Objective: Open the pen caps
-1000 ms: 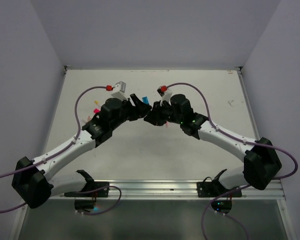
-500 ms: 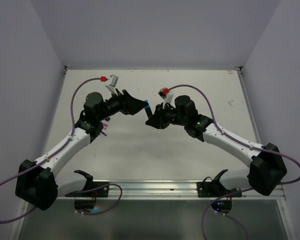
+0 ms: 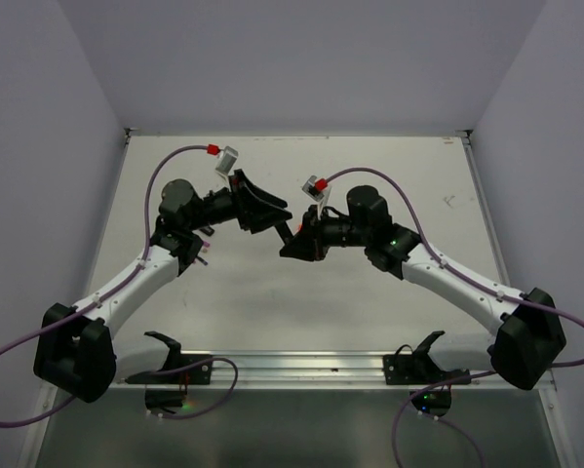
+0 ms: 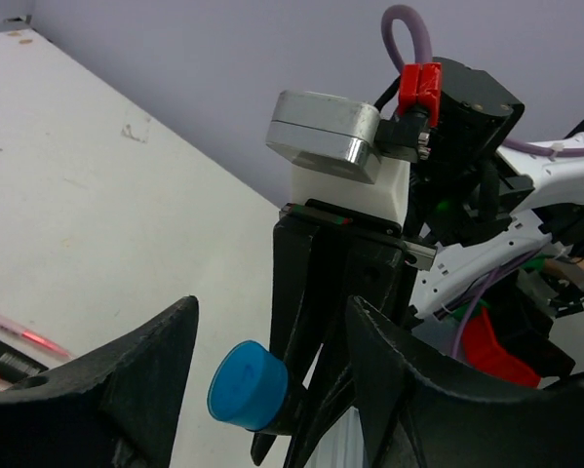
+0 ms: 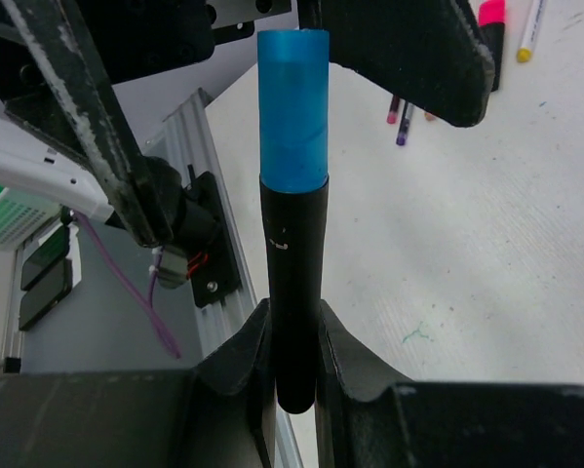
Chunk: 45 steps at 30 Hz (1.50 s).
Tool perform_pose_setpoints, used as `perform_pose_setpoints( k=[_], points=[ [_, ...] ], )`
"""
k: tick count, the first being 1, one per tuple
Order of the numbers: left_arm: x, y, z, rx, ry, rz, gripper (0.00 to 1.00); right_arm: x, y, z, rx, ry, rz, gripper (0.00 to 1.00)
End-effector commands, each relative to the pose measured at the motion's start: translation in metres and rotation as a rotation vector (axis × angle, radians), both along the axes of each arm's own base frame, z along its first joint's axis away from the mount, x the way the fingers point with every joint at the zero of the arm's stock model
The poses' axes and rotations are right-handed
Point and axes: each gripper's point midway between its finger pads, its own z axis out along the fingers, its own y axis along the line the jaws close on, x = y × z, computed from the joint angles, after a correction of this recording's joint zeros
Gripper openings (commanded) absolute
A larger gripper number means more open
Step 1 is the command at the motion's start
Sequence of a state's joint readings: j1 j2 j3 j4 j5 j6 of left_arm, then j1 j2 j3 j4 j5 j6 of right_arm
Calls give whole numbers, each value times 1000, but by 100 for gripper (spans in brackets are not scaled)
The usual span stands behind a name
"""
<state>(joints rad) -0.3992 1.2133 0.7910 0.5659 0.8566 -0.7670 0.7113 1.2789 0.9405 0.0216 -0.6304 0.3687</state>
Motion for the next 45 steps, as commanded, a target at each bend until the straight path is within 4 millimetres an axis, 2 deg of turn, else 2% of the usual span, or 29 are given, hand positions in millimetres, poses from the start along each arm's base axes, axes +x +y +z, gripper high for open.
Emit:
perform_pose_setpoints(
  k=[1, 10, 16, 19, 22, 25, 27, 31, 40, 45],
  points=[
    [-16, 2, 30, -45, -127, -76, 62, -9, 0, 32, 73, -88, 72, 0],
    [-27, 3, 34, -76, -134, -112, 50, -9, -2, 47, 130, -120, 72, 0],
    [-28, 3, 36, -83, -134, -117, 45, -8, -1, 46, 132, -107, 84, 0],
    [-28, 3, 36, -84, -137, -120, 38, -8, 1, 46, 136, -102, 92, 0],
    [-29, 3, 37, -90, -146, -120, 25, -8, 2, 45, 143, -95, 102, 0],
    [-30, 3, 39, -102, -154, -120, 1, -11, 4, 42, 144, -82, 123, 0],
    [-30, 4, 41, -112, -170, -118, 0, -14, 4, 41, 149, -77, 147, 0],
    [-27, 5, 53, -147, -198, -85, 0, -21, 5, 30, 138, -51, 187, 0],
    [-9, 20, 103, -255, -399, 80, 0, -48, -9, -26, 59, 62, 279, 0],
    [5, 28, 124, -298, -443, 123, 0, -57, -15, -46, 27, 99, 292, 0]
  ],
)
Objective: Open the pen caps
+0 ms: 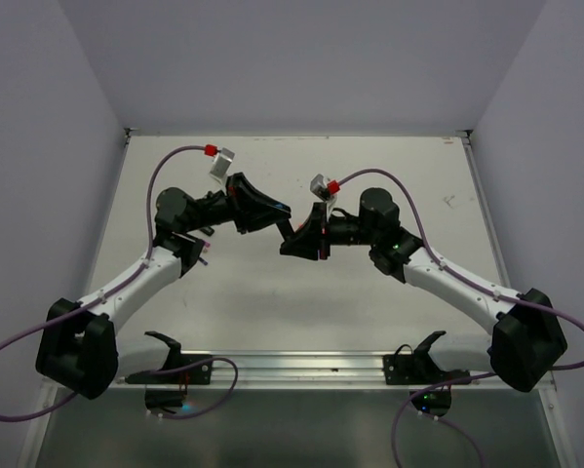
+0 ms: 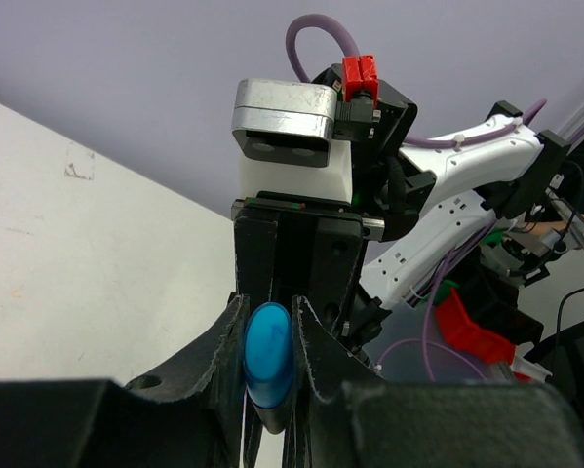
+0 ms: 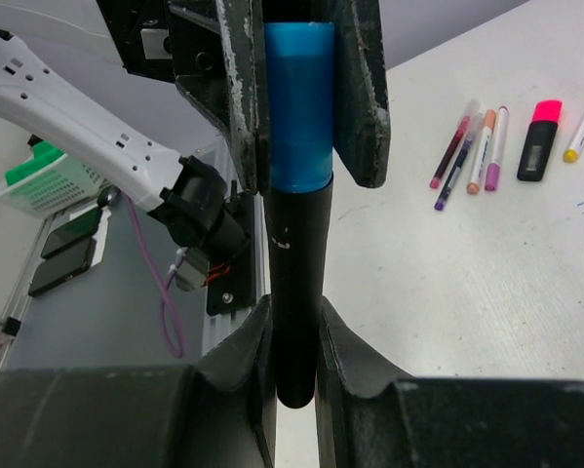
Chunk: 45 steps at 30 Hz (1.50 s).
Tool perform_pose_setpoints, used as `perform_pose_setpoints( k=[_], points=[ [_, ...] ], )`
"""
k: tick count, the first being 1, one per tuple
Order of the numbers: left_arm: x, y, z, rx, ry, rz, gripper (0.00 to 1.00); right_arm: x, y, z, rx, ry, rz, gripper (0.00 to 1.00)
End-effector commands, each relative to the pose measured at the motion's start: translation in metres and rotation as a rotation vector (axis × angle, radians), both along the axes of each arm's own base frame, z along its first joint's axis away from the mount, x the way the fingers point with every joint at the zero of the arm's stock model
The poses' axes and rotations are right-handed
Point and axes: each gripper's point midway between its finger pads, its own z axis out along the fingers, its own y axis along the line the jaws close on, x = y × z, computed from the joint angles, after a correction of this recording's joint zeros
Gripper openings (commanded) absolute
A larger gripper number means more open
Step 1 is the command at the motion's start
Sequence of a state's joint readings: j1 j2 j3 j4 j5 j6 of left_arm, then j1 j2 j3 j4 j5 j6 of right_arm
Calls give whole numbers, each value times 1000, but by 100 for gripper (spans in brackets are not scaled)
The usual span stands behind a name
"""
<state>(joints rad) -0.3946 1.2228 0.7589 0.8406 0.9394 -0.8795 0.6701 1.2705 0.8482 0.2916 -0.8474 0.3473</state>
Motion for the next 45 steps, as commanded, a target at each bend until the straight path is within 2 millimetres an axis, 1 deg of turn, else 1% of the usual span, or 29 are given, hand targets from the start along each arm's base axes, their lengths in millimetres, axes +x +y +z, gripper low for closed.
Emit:
perform_pose_setpoints(
  k=[1, 7, 10, 12, 14, 15, 18, 22, 23, 24, 26, 28, 29, 30, 31, 32, 33, 34, 35, 36, 37, 38, 39, 40, 41, 42, 44, 45],
  points=[
    [26, 29, 99, -233, -309, 219, 0, -45, -18, -70, -163, 213, 129, 0],
    [33, 35, 118, -300, -334, 239, 0, -49, -24, -94, -203, 247, 133, 0],
    [35, 39, 125, -335, -330, 245, 0, -51, -26, -103, -214, 261, 136, 0],
    [39, 41, 125, -351, -317, 268, 0, -51, -27, -108, -218, 266, 133, 0],
    [40, 45, 125, -362, -309, 293, 0, -50, -29, -110, -219, 266, 124, 0],
    [43, 48, 126, -369, -301, 317, 0, -52, -30, -113, -221, 272, 127, 0],
    [46, 55, 129, -380, -302, 347, 0, -54, -32, -118, -225, 285, 129, 0],
    [51, 65, 140, -399, -327, 379, 0, -59, -35, -124, -233, 314, 141, 0],
    [52, 65, 144, -400, -335, 379, 0, -58, -35, -124, -233, 315, 135, 0],
    [55, 63, 141, -382, -324, 372, 0, -58, -36, -124, -232, 314, 129, 0],
    [61, 59, 137, -356, -306, 367, 0, -48, -37, -119, -223, 304, 72, 0],
    [69, 54, 121, -300, -247, 362, 0, -38, -41, -119, -231, 310, 8, 0],
    [75, 53, 113, -269, -237, 376, 0, -20, -48, -119, -240, 307, -81, 0],
    [82, 50, 97, -223, -172, 385, 0, -11, -54, -121, -254, 311, -129, 0],
    [84, 49, 91, -200, -144, 389, 0, -6, -60, -125, -276, 332, -171, 0],
    [89, 46, 75, -149, -92, 400, 0, 14, -72, -125, -292, 323, -278, 0],
    [91, 43, 66, -120, -66, 403, 0, 21, -78, -126, -308, 319, -325, 0],
    [93, 41, 60, -94, -45, 412, 0, 26, -89, -131, -344, 335, -373, 0],
    [101, 39, 41, -30, 1, 445, 0, 43, -100, -133, -383, 312, -484, 0],
    [99, 30, 31, 5, 26, 440, 0, 48, -107, -133, -406, 304, -530, 0],
    [103, 24, 26, 35, 45, 449, 0, 52, -117, -137, -448, 307, -573, 0],
    [108, 21, 8, 97, 94, 476, 0, 58, -121, -134, -460, 295, -612, 0],
    [107, 7, -1, 128, 116, 458, 0, 66, -134, -140, -513, 296, -691, 0],
    [107, 1, -11, 156, 142, 456, 0, 70, -139, -142, -534, 296, -721, 0],
    [108, -4, -22, 180, 177, 460, 0, 76, -143, -139, -544, 289, -749, 0],
    [107, -16, -35, 206, 214, 438, 0, 81, -152, -146, -587, 297, -803, 0],
    [110, -24, -55, 245, 282, 447, 0, 87, -159, -147, -602, 309, -852, 0],
    [110, -36, -67, 272, 311, 427, 0, 91, -164, -148, -612, 313, -886, 0]
  ],
)
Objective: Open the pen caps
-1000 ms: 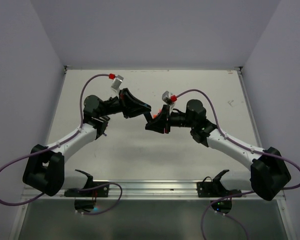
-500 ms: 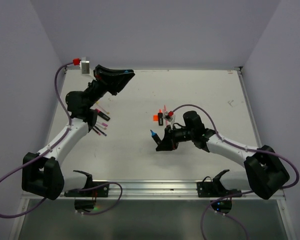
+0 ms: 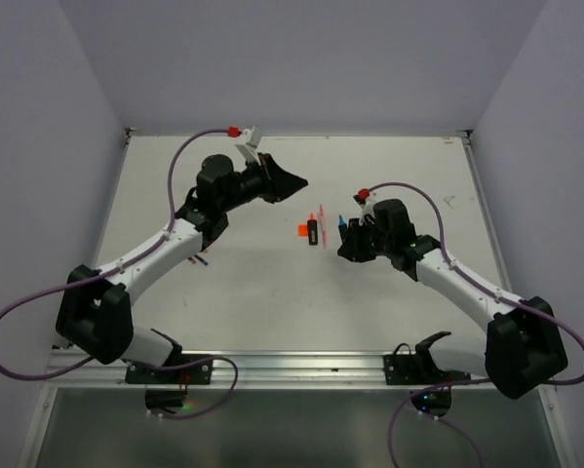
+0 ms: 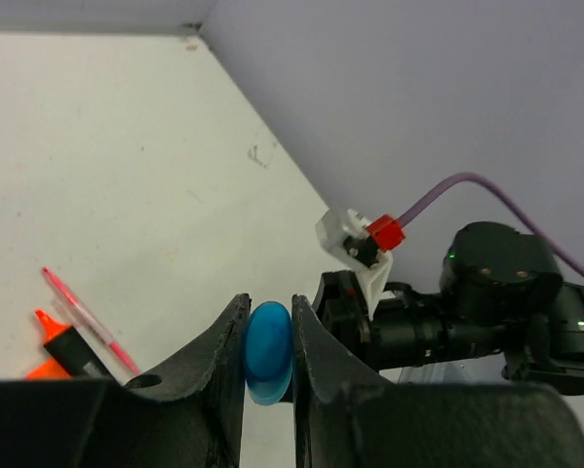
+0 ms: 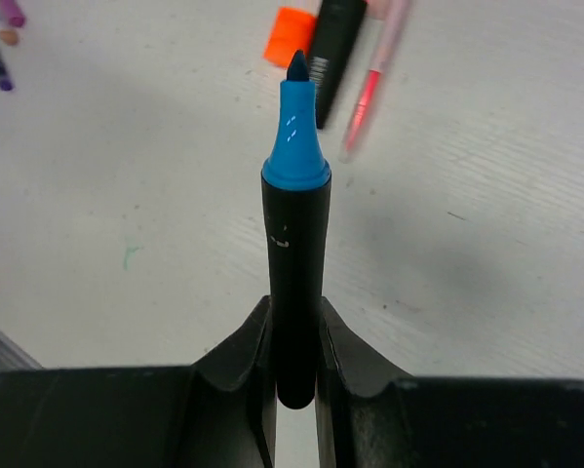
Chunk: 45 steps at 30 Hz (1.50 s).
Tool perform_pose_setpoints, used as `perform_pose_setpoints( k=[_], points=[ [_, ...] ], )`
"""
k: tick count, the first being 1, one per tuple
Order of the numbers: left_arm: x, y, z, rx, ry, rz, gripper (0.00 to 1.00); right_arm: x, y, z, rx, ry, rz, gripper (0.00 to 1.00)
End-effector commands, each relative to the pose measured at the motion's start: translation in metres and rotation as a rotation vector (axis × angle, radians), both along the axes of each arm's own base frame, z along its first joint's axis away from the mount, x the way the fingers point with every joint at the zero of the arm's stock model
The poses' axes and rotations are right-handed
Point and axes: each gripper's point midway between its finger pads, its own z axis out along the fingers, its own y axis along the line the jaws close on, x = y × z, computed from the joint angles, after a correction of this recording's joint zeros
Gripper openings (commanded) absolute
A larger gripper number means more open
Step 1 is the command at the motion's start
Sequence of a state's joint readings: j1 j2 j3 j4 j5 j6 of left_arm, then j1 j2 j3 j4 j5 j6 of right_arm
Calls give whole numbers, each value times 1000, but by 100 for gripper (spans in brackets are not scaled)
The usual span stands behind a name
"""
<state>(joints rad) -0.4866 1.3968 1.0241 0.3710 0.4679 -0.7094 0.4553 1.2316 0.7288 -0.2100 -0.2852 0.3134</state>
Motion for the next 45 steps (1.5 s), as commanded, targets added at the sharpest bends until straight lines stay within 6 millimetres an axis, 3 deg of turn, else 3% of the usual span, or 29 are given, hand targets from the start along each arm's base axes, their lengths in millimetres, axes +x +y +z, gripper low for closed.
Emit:
perform_pose_setpoints(
  k=[1, 6, 12, 18, 23, 25, 37, 45],
  points=[
    [9, -17, -45, 116, 137, 25, 1, 22, -31, -3, -119, -3, -178, 0],
    [12, -58, -86, 195, 232, -27, 4, 28, -44, -17, -157, 32, -249, 0],
    [21, -92, -137, 301, 333, -35, 8, 41, -51, -33, -165, 68, -303, 0],
    [26, -111, -184, 357, 416, -45, 10, 60, -50, -43, -129, 107, -325, 0],
    [38, -118, -202, 377, 435, -23, 11, 77, -43, -48, -105, 124, -319, 0],
    [38, -115, -221, 420, 476, -13, 11, 82, -39, -53, -100, 145, -308, 0],
    [52, -113, -257, 499, 515, 34, 18, 96, -25, -75, -95, 219, -255, 0],
    [55, -107, -255, 516, 514, 62, 37, 91, -18, -91, -87, 282, -222, 0]
  ],
)
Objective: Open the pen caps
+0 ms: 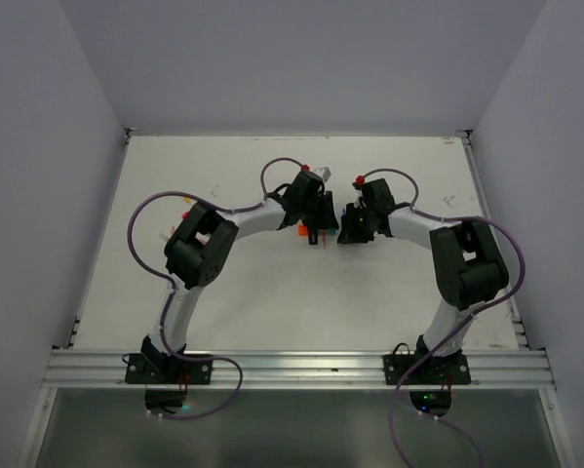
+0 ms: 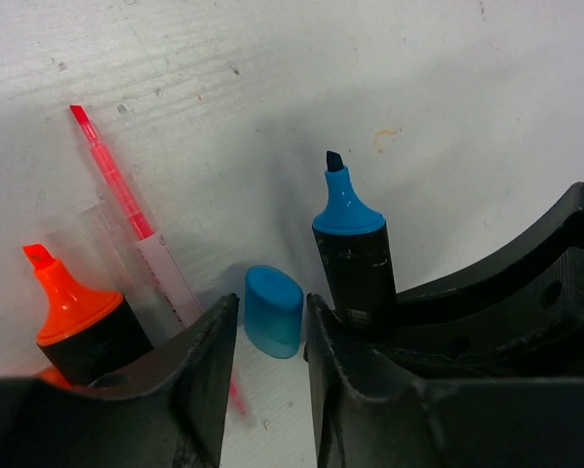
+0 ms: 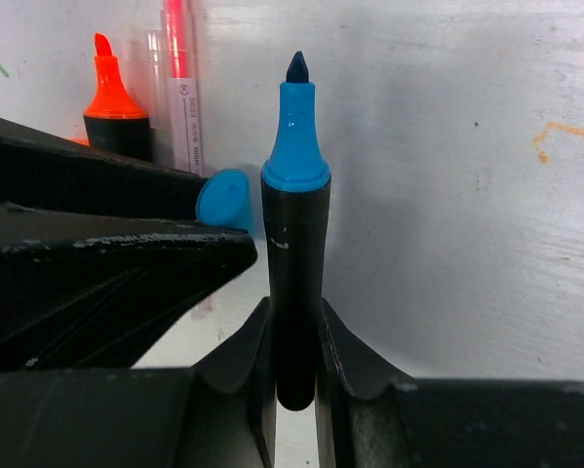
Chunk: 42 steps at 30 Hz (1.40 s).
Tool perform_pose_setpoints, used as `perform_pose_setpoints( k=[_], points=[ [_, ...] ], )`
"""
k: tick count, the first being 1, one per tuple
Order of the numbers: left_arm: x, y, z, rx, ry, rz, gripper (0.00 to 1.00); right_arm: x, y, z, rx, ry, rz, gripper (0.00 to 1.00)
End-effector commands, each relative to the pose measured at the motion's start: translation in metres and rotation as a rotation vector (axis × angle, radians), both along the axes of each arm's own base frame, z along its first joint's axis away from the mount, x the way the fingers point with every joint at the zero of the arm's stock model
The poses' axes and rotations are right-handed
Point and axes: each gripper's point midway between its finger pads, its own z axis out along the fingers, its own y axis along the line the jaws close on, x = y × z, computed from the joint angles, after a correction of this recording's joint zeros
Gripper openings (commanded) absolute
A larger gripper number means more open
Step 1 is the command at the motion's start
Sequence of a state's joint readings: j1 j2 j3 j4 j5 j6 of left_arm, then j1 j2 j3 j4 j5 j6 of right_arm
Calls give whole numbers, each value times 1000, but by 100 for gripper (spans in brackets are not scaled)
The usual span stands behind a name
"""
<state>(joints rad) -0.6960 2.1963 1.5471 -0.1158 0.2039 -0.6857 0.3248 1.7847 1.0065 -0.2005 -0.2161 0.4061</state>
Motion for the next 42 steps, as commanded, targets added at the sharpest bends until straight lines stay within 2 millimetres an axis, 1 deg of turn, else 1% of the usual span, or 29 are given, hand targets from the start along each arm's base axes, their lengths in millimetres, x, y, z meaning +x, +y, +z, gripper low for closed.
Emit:
perform_pose_setpoints(
  k=[1, 7, 9, 10, 11, 12, 13, 14, 16, 17, 18, 19, 20, 21, 22, 23, 24, 25, 27, 28, 29, 30, 32, 33, 36, 38, 39, 41, 42],
  points=[
    [11, -1, 17, 4, -49, 12, 39, 5, 6, -1, 24, 12, 20, 0],
    [12, 6, 40, -17, -72, 28, 49, -1, 4, -11, 22, 52, 8, 0],
    [11, 10, 55, -39, -90, 36, 55, -3, 2, -14, 20, 68, 0, 0],
    [13, 13, 61, -47, -97, 43, 56, -5, 2, -17, 19, 76, -3, 0],
    [11, 16, 75, -62, -114, 47, 58, -4, 1, -18, 19, 80, -7, 0],
    [11, 18, 83, -74, -123, 50, 62, -7, 0, -20, 17, 92, -8, 1],
    [11, 22, 88, -81, -130, 55, 64, -8, 0, -21, 20, 100, -8, 6],
    [11, 24, 106, -102, -156, 58, 65, -9, 0, -22, 19, 108, -8, 9],
    [11, 31, 122, -119, -180, 67, 68, -11, -1, -22, 21, 114, -6, 16],
    [10, 34, 142, -141, -210, 69, 69, -12, -1, -21, 22, 113, -5, 17],
    [10, 38, 149, -147, -224, 73, 70, -12, -1, -20, 24, 111, -6, 18],
    [9, 43, 151, -145, -227, 79, 70, -13, -1, -21, 23, 112, -6, 18],
    [5, 48, 167, -162, -253, 81, 70, -13, -2, -20, 21, 112, -8, 18],
    [4, 52, 172, -166, -261, 85, 70, -11, -1, -19, 24, 108, -8, 19],
    [3, 59, 170, -164, -257, 93, 70, -11, -2, -19, 24, 110, -12, 24],
    [0, 66, 182, -179, -275, 100, 70, -12, -2, -19, 19, 115, -11, 27],
    [-2, 71, 184, -182, -277, 104, 70, -11, -3, -18, 20, 112, -16, 30],
    [-4, 85, 186, -181, -281, 126, 70, -11, -4, -17, 18, 110, -19, 36],
    [-2, 105, 189, -178, -289, 162, 70, -11, -5, -16, 15, 105, -23, 40],
    [-8, 115, 189, -173, -293, 173, 71, -11, -6, -15, 11, 105, -26, 46],
    [-8, 124, 188, -167, -295, 187, 71, -12, -7, -14, 9, 106, -28, 48],
    [-5, 139, 186, -150, -296, 219, 71, -12, -8, -14, 3, 104, -27, 50],
    [-9, 159, 184, -124, -304, 248, 73, -12, -8, -13, 0, 101, -24, 55],
    [-7, 173, 180, -102, -299, 278, 74, -11, -8, -10, 0, 96, -23, 57],
    [-9, 198, 174, -58, -300, 325, 77, -11, -10, -8, -13, 100, -23, 59],
    [-14, 210, 165, -36, -288, 339, 77, -11, -12, -4, -23, 92, -25, 61],
    [-16, 219, 156, -18, -269, 353, 77, -10, -13, -3, -28, 86, -22, 62],
    [-20, 229, 152, -4, -265, 369, 77, -11, -16, 0, -43, 82, -21, 63],
    [-20, 238, 148, 11, -259, 390, 77, -11, -16, 2, -49, 78, -20, 65]
  ],
)
